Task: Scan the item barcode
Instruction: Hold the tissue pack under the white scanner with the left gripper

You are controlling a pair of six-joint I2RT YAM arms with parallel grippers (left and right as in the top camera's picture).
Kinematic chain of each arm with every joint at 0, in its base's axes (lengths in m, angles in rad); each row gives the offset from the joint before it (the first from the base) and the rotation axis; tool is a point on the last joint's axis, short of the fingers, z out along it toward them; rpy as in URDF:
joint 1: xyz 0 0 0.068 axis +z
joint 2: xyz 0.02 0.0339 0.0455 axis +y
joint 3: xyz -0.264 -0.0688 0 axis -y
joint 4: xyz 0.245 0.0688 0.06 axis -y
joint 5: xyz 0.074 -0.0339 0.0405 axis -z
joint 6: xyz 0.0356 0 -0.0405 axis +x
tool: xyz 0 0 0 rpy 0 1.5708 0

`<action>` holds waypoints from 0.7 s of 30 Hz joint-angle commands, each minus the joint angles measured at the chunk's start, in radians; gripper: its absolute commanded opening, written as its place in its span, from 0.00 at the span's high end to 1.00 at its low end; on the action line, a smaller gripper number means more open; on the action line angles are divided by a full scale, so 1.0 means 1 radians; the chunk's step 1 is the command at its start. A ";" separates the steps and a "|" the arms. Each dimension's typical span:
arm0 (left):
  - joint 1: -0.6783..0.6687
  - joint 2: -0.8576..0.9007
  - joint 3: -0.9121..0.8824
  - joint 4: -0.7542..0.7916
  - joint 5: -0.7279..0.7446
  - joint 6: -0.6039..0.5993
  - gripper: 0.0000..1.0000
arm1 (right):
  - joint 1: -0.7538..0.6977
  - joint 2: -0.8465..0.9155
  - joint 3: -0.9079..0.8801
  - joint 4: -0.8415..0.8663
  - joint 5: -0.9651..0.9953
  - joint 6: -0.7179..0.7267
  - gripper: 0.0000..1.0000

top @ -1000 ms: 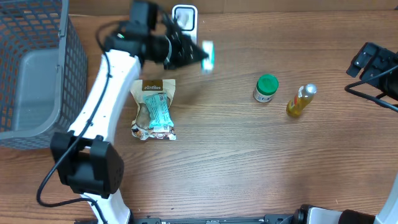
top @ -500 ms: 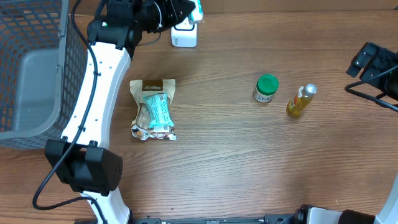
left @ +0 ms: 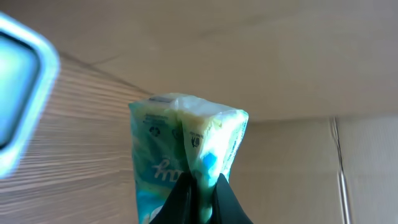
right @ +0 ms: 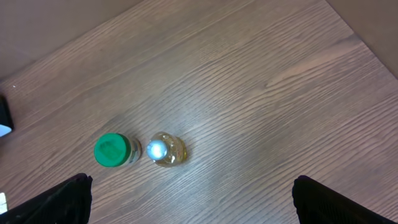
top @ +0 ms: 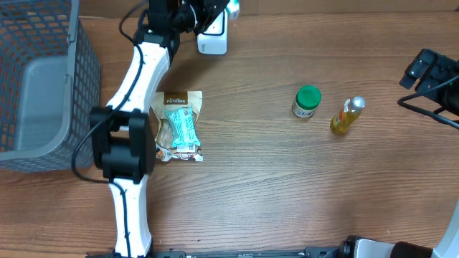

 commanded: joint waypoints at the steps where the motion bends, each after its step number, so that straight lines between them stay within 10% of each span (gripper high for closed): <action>1: 0.043 0.057 0.007 0.035 -0.001 -0.105 0.96 | -0.002 -0.001 0.002 0.002 0.002 -0.004 0.00; 21: 0.060 0.151 0.006 0.063 -0.033 0.048 0.96 | -0.002 -0.001 0.002 0.002 0.002 -0.004 0.00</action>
